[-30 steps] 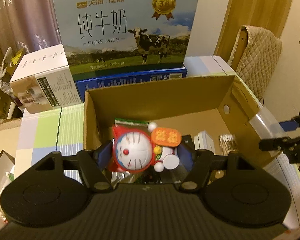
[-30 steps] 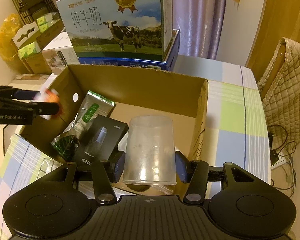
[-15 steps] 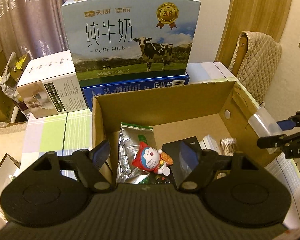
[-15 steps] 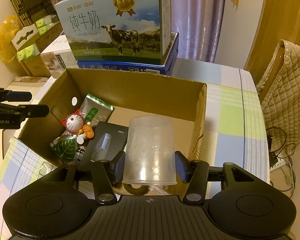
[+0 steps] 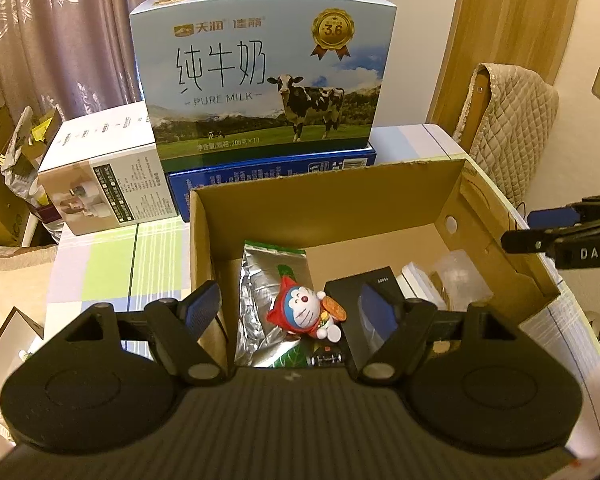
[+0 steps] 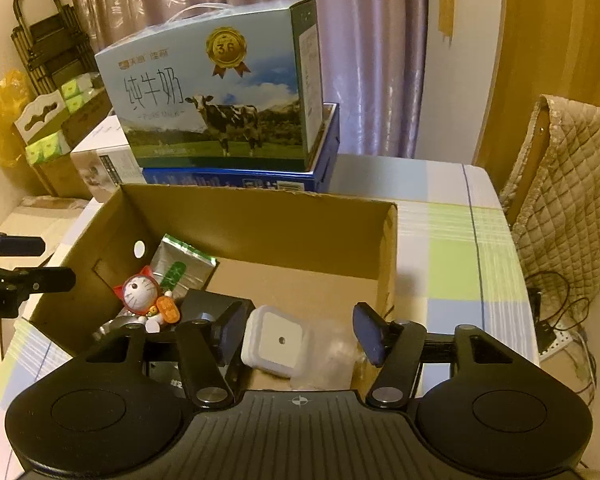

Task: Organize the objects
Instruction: 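Open the left tool dropping the Doraemon doll while the right tool releases the cup, then withdraw both tools from the box back over the table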

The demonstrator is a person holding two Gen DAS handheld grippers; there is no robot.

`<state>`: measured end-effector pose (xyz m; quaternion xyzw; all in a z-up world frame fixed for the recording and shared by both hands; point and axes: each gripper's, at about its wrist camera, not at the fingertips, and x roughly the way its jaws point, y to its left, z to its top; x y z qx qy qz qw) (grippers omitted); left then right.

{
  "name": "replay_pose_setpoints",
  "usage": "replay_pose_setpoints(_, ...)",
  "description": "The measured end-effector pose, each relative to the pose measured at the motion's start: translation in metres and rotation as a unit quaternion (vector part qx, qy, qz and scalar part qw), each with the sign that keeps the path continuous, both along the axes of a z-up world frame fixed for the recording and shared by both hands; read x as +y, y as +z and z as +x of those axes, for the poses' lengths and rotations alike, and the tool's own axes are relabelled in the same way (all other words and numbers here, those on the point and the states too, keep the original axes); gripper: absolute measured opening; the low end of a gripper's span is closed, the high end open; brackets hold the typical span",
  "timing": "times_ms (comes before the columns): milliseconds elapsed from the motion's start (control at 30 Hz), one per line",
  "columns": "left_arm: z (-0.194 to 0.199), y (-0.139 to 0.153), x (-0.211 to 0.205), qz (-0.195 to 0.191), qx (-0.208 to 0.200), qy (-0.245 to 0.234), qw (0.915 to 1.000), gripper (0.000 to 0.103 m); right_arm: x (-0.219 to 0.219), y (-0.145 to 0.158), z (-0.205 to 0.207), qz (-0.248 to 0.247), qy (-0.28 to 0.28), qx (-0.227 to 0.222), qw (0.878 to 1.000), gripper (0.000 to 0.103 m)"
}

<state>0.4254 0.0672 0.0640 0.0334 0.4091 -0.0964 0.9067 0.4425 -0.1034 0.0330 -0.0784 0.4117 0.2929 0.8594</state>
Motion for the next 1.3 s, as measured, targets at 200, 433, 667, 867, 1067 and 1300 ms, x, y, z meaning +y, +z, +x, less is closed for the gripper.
replay_pose_setpoints(200,-0.013,-0.001,0.0,-0.003,0.002,0.0,1.0,0.074,-0.006,0.001,-0.012,-0.013,0.002,0.01,1.0,0.057)
replay_pose_setpoints(433,-0.045,0.009,-0.004,-0.007,-0.003,0.001,1.0,0.075,-0.018,0.005,-0.053,-0.017,0.01,0.024,1.0,0.057)
replay_pose_setpoints(667,-0.093,0.019,-0.012,-0.01,-0.001,0.0,1.0,0.079,-0.03,0.013,-0.104,-0.026,0.014,0.027,0.999,0.057)
replay_pose_setpoints(867,-0.139,0.029,-0.015,-0.029,-0.008,0.016,0.9994,0.085,-0.05,0.02,-0.145,-0.004,-0.002,0.036,0.999,0.057)
replay_pose_setpoints(1067,-0.187,0.037,-0.014,-0.04,-0.012,0.03,0.9987,0.095,-0.081,0.021,-0.191,0.025,-0.026,0.052,0.998,0.057)
replay_pose_setpoints(1300,-0.244,0.04,-0.009,-0.043,-0.023,0.057,0.9972,0.102,-0.109,0.011,-0.245,0.022,-0.038,0.059,0.997,0.057)
